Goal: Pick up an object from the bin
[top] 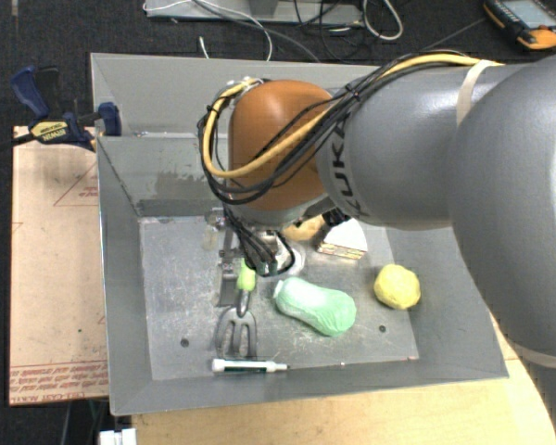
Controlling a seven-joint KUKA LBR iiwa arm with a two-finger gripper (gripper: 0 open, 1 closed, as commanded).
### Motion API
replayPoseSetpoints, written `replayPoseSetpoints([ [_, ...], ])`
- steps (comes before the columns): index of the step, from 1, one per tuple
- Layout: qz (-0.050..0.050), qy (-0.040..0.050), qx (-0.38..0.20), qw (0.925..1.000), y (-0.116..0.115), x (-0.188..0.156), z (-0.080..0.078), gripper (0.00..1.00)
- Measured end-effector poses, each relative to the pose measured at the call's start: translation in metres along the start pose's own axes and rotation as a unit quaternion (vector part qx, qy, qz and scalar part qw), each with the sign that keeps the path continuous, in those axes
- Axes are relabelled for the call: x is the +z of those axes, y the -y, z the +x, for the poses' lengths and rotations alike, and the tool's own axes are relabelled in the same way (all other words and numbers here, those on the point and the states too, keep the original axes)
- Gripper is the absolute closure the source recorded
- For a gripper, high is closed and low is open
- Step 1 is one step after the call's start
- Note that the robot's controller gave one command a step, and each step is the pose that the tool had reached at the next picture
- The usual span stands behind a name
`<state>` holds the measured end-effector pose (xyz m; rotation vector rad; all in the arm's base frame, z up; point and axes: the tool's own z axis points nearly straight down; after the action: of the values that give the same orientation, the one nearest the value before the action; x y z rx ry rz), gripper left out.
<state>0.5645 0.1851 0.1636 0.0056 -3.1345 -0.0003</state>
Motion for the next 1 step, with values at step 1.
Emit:
replayPoseSetpoints([
  [1,-0.001,0.0039,0.002,1.0000,0.0010,-0.0048,-0.0021,0.00],
])
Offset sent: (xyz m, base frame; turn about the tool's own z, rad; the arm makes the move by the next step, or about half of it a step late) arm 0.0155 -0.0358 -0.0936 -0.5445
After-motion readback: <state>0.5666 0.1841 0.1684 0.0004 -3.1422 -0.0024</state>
